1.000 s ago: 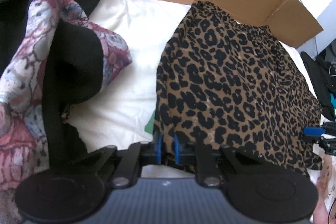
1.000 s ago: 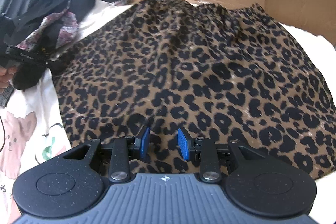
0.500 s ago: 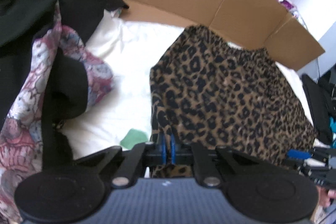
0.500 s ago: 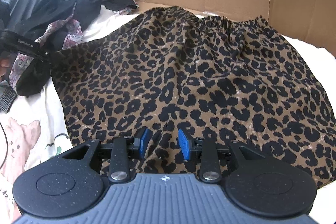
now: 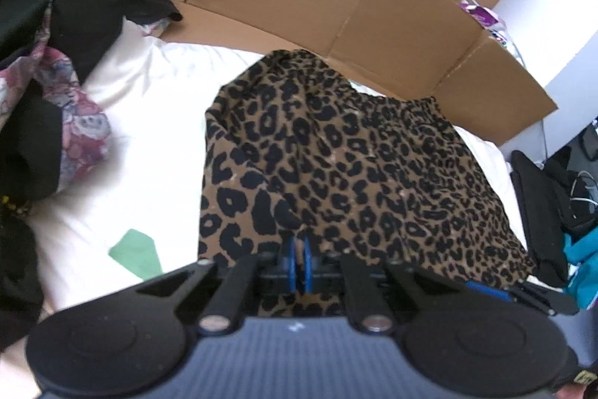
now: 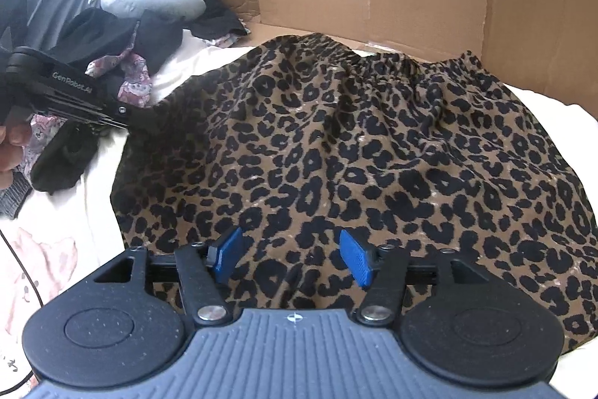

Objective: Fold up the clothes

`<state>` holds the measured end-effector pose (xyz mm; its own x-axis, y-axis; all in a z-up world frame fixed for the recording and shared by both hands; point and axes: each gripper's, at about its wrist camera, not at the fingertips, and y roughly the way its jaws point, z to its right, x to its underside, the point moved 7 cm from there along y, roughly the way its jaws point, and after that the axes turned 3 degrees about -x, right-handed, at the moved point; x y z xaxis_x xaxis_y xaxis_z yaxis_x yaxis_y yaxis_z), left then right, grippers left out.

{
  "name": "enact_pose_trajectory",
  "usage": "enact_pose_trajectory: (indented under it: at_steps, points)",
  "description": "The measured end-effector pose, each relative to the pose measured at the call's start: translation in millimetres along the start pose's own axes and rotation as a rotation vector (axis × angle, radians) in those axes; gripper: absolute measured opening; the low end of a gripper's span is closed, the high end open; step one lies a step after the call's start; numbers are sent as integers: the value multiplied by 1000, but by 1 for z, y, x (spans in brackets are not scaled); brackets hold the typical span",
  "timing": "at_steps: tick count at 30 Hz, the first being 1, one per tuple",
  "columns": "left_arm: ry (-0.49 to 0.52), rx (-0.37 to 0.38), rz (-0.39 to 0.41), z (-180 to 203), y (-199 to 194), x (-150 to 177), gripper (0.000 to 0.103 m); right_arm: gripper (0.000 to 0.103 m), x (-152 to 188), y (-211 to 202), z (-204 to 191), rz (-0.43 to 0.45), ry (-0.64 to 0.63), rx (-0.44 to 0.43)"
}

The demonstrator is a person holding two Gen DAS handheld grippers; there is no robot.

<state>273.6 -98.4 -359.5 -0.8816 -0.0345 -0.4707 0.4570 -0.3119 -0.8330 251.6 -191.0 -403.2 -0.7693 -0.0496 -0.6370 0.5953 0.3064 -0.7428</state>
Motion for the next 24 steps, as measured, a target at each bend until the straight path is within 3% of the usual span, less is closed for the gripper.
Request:
enact_pose_trajectory:
  at_steps: [17, 24]
  points:
    - [-9, 181, -33, 73, 10, -9, 5, 69, -32, 0, -39, 80, 32, -137]
    - [-26, 240, -44, 97, 11, -11, 5, 69, -44, 5, -49, 104, 36, -134]
